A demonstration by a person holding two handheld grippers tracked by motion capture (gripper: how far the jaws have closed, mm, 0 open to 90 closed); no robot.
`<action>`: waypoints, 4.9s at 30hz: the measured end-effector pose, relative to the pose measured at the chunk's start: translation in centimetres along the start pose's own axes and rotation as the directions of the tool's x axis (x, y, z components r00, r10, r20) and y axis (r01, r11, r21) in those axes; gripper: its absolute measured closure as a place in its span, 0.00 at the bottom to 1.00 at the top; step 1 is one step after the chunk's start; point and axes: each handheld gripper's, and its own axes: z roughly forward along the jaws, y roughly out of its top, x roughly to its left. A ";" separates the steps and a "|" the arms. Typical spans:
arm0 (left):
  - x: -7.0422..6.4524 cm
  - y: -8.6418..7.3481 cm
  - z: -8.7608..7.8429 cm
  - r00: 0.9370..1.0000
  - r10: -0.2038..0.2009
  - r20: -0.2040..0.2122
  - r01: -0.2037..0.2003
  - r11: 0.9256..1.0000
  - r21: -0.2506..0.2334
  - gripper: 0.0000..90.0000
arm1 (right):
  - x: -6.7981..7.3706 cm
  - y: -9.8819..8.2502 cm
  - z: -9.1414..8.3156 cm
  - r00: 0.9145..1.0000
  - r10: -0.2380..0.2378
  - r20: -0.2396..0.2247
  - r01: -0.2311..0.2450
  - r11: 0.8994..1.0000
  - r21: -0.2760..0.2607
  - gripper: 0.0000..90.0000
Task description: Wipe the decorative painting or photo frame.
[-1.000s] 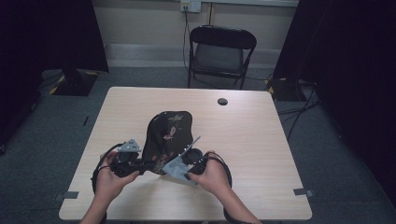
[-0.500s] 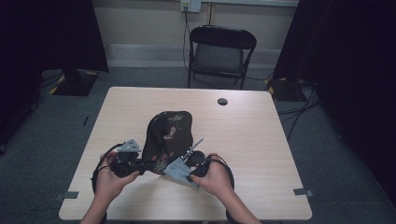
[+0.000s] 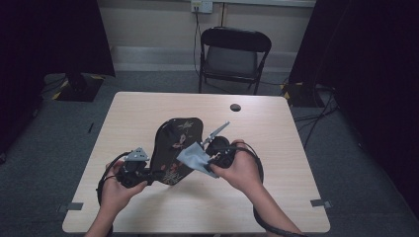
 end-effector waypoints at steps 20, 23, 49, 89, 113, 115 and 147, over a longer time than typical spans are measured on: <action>0.0 0.0 0.0 1.000 -0.002 0.000 0.002 1.000 -0.003 0.87 | 0.6 6.2 -5.8 0.997 -0.047 0.057 0.052 0.993 -0.106 0.90; 0.0 0.0 0.0 1.000 0.000 0.001 0.000 1.000 -0.003 0.87 | 0.6 6.2 -5.1 0.998 -0.041 0.049 0.046 0.994 -0.097 0.90; 0.1 0.0 0.0 1.000 -0.004 0.002 0.004 1.000 0.000 0.87 | 0.9 -0.1 6.6 0.999 0.022 -0.038 -0.020 0.998 0.056 0.90; 0.1 -0.1 0.0 1.000 -0.012 0.002 0.012 1.000 -0.002 0.87 | 1.5 1.2 0.1 0.999 -0.034 -0.007 0.034 0.999 0.026 0.90; 0.2 -0.1 0.0 1.000 -0.015 0.002 0.015 1.000 -0.001 0.87 | 1.9 5.3 -1.2 0.999 -0.034 0.002 0.034 0.999 -0.027 0.90; 0.1 -0.1 0.0 1.000 -0.017 0.002 0.017 1.000 -0.002 0.87 | 1.8 4.9 -0.3 0.999 -0.032 0.000 0.032 0.999 -0.010 0.90; 0.3 -0.2 0.0 1.000 -0.023 0.005 0.023 1.000 -0.005 0.87 | 1.6 -2.6 9.6 0.995 0.051 -0.090 -0.039 0.991 0.131 0.90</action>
